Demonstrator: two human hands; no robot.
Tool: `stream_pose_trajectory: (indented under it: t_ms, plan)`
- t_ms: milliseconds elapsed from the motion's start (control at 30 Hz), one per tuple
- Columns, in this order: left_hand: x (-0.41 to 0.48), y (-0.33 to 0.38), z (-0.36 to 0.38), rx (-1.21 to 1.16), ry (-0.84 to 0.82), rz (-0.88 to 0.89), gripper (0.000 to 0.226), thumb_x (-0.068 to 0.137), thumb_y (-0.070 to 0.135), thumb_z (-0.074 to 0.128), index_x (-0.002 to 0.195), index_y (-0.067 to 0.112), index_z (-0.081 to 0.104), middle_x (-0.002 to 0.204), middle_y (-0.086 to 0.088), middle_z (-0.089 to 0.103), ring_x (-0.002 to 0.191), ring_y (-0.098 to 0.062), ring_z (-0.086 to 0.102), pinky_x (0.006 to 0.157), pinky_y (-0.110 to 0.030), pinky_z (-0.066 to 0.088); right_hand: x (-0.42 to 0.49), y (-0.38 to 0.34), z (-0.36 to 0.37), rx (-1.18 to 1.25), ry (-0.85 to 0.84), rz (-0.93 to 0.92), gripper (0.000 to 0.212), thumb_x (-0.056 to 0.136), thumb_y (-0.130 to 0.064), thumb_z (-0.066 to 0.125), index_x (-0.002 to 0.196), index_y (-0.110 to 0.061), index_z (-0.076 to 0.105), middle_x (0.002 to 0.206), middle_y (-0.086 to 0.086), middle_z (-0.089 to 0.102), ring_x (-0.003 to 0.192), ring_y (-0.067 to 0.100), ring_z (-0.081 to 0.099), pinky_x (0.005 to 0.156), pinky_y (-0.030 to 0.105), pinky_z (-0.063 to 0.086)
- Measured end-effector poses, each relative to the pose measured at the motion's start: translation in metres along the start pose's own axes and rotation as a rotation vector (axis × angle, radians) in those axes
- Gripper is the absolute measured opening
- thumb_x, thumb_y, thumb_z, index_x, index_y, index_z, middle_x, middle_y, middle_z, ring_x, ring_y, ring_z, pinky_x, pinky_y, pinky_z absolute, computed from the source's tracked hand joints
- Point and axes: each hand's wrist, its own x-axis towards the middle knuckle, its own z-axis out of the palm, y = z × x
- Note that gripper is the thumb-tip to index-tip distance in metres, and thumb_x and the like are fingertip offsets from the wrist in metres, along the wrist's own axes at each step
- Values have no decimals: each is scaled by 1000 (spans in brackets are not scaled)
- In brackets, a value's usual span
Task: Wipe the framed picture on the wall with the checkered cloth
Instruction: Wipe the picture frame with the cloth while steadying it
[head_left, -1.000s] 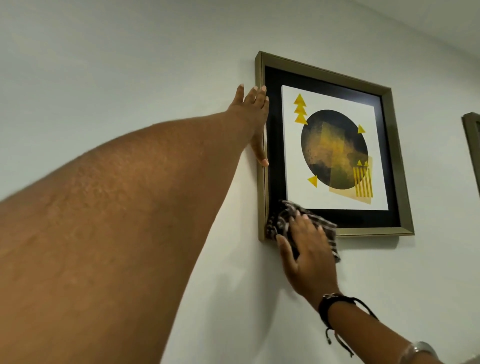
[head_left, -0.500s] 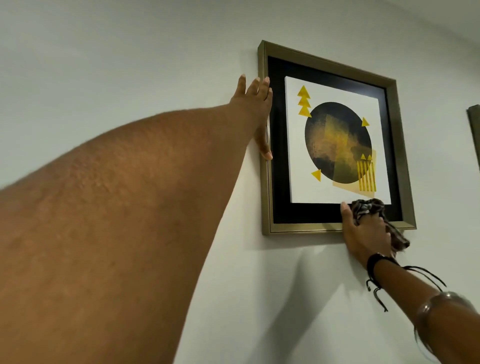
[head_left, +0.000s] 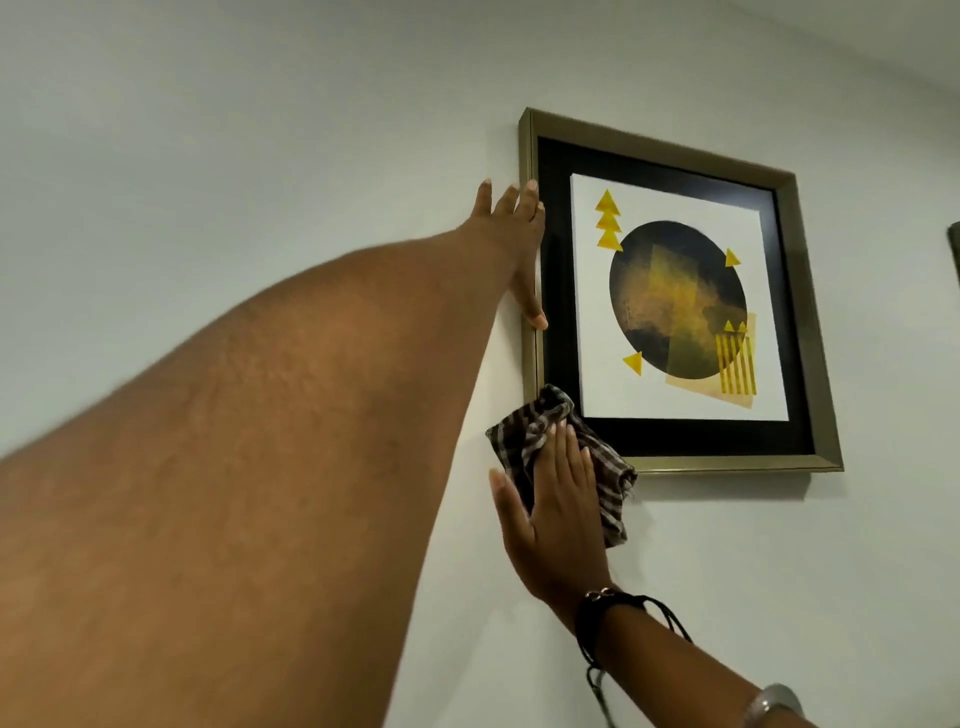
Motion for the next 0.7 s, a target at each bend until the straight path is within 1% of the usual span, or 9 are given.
stream_pose_trajectory:
  t_ms: [100, 167, 233, 367, 433, 500, 600, 700]
  plan:
    - [-7, 2, 7, -68, -27, -9, 134, 68, 75, 67, 157, 10, -8, 166, -11, -17, 153, -32, -15, 119, -57, -11, 4, 12, -5, -45, -95, -93, 100, 86, -79, 9, 159, -11, 3, 168, 3, -4, 153, 11, -15, 125, 30, -6]
    - [-9, 3, 8, -77, -35, 7, 126, 75, 69, 67, 157, 10, -8, 166, -11, -18, 153, -33, -14, 119, -57, -10, 21, 14, -11, -63, -118, -118, 100, 86, -79, 12, 159, -11, 0, 168, 4, -6, 154, 14, -16, 126, 34, -4]
    - [-7, 1, 0, -55, -29, 8, 118, 81, 66, 63, 157, 11, -8, 166, -11, -18, 153, -32, -14, 119, -57, -10, 51, 12, -22, -106, -90, -139, 102, 86, -79, 14, 158, -10, -1, 168, 7, -5, 154, 18, -13, 126, 37, -1]
    - [-1, -2, -21, -32, -9, 25, 90, 96, 54, 46, 158, 13, -4, 167, -9, -16, 154, -30, -13, 121, -56, -11, 116, 7, -47, -184, -19, -198, 107, 83, -82, 22, 158, -10, -3, 168, 10, -3, 155, 22, -6, 127, 41, 5]
    - [-2, 3, -22, -46, -14, 41, 81, 100, 45, 42, 159, 14, -4, 167, -8, -16, 154, -29, -13, 121, -56, -11, 138, 12, -56, -225, 1, -239, 107, 84, -82, 28, 158, -13, -4, 168, 9, -2, 155, 22, -5, 127, 41, 6]
    - [-5, 7, -17, -78, -22, 44, 74, 102, 39, 36, 159, 15, -4, 167, -7, -16, 154, -28, -13, 122, -55, -11, 153, 17, -60, -268, -14, -279, 107, 83, -85, 26, 158, -16, -6, 168, 8, -4, 155, 21, -6, 126, 39, 2]
    - [-7, 2, -7, -125, -8, 30, 65, 105, 40, 24, 159, 15, -2, 167, -5, -15, 154, -27, -12, 121, -55, -12, 188, 10, -65, -258, -63, -330, 108, 79, -89, 21, 158, -22, -8, 168, 6, -10, 155, 21, -10, 126, 40, 0]
    - [1, -12, -14, -130, 36, 24, 63, 105, 43, 18, 159, 18, -1, 168, -2, -12, 155, -27, -10, 120, -55, -14, 228, -7, -78, -270, -46, -346, 112, 75, -92, 16, 159, -19, -3, 168, 8, -8, 155, 21, -9, 126, 43, 1]
